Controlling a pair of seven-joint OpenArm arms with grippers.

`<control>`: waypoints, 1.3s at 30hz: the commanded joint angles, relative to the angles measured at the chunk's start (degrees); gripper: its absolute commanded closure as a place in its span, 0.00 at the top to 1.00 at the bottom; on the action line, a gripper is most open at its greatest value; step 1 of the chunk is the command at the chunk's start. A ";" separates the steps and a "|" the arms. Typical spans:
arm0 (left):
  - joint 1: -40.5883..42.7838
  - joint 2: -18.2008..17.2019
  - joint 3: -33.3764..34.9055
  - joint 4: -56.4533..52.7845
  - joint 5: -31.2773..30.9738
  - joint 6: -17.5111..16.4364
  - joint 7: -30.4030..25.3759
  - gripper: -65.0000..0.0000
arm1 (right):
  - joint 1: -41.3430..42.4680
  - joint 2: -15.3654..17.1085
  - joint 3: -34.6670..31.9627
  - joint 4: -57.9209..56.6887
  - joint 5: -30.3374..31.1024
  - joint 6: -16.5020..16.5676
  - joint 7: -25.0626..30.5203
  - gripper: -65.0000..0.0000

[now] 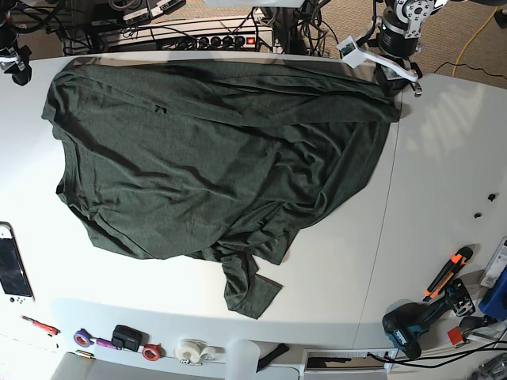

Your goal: Layout the t-shirt on the table in an organized manner, then fold the t-shirt properly

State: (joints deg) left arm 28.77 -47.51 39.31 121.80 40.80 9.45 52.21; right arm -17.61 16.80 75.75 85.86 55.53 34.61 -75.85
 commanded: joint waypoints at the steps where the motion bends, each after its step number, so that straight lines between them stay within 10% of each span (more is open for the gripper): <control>1: 0.28 -0.79 -0.11 1.18 1.68 1.16 0.90 0.30 | -0.17 1.33 0.48 0.81 1.07 0.48 1.33 0.40; 16: -5.55 -0.74 -0.11 1.27 6.01 6.21 -0.37 0.29 | 2.97 4.52 0.46 0.81 6.88 2.78 4.83 0.40; 25: -20.55 2.12 -0.11 1.20 -12.04 5.49 -11.43 0.29 | 11.67 4.68 -2.54 0.81 8.50 3.61 4.79 0.40; 39: -45.88 19.78 -2.21 -16.44 -40.35 -7.89 -20.28 0.29 | 21.97 4.63 -34.91 0.74 -5.42 5.39 11.21 0.40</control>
State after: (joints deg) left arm -15.94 -27.51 37.67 104.40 -0.16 0.60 33.01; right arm 3.68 20.03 40.32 85.82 49.23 39.90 -66.13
